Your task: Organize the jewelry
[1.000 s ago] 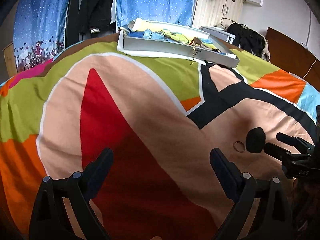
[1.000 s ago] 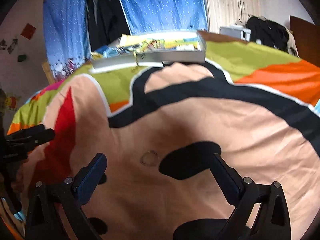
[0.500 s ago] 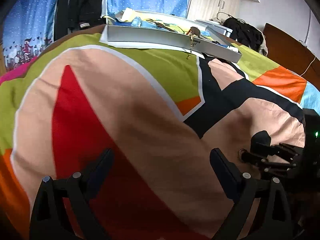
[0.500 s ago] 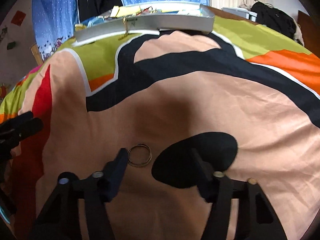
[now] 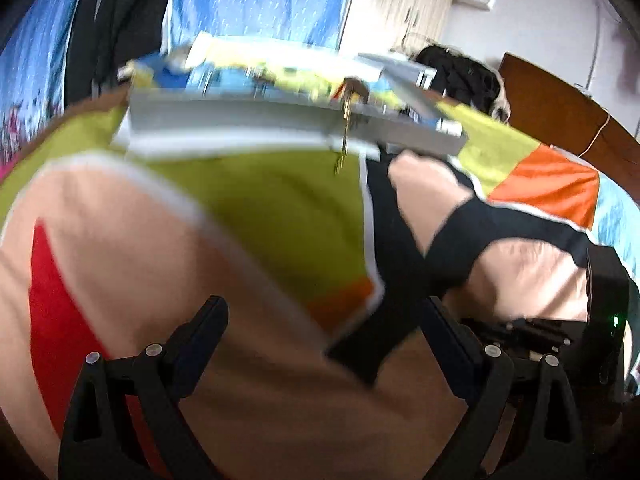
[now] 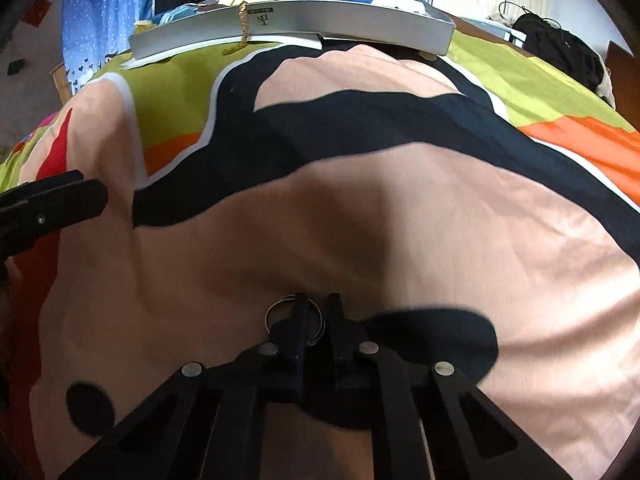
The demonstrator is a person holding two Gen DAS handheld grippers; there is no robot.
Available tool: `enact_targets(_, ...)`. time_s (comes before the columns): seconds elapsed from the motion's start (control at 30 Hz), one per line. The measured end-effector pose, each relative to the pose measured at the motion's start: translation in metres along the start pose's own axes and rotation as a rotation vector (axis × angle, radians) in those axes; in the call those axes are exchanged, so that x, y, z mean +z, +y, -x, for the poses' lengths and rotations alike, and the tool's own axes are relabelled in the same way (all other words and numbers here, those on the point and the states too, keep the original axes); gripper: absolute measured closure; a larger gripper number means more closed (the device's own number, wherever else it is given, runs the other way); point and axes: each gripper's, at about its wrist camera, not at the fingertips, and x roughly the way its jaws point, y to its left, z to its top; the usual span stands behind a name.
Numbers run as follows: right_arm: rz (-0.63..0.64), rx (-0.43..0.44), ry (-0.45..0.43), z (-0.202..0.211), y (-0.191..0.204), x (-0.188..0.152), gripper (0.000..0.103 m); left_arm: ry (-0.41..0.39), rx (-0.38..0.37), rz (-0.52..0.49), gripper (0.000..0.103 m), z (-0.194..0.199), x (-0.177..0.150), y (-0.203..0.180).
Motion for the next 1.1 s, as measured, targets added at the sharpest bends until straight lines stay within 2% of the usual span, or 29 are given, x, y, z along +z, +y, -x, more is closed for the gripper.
enact_targets(0.1,-0.002,0.022,-0.03,-0.001,-0.006,0.008,0.094,-0.037,-0.005,-0.037,0.01,-0.01,0.016,-0.001)
enact_targets(0.3,-0.001,0.047,-0.084,0.003,-0.014,0.024,0.097,-0.074,-0.022,-0.041,0.011,-0.033,0.041,0.002)
enact_targets(0.43,0.028,0.04,-0.126,0.003,-0.015,0.042,0.099,-0.089,-0.028,-0.049,0.025,-0.048,0.057,0.004)
enact_targets(0.53,0.023,0.049,-0.138,0.0,-0.019,0.053,0.1,-0.093,-0.028,-0.034,0.028,-0.058,0.067,0.008)
enact_targets(0.67,0.006,0.062,-0.16,-0.009,-0.026,0.065,0.1,-0.093,-0.016,-0.022,0.031,-0.063,0.065,0.011)
enact_targets(0.73,0.004,0.069,-0.174,-0.009,-0.028,0.068,0.1,-0.096,0.014,-0.035,0.038,-0.064,0.062,0.009)
enact_targets(0.77,0.004,0.073,-0.181,-0.009,-0.025,0.068,0.1,-0.1,0.016,-0.032,0.039,-0.063,0.061,0.009)
enact_targets(0.83,0.002,0.083,-0.202,-0.007,-0.027,0.071,0.1,-0.105,0.015,-0.03,0.05,-0.062,0.06,0.009)
enact_targets(0.87,0.002,0.084,-0.205,-0.01,-0.021,0.078,0.1,-0.107,0.015,-0.03,0.052,-0.061,0.059,0.009)
enact_targets(1.1,-0.039,0.106,-0.216,-0.012,-0.026,0.091,0.1,-0.113,-0.026,-0.005,0.054,-0.06,0.061,0.007)
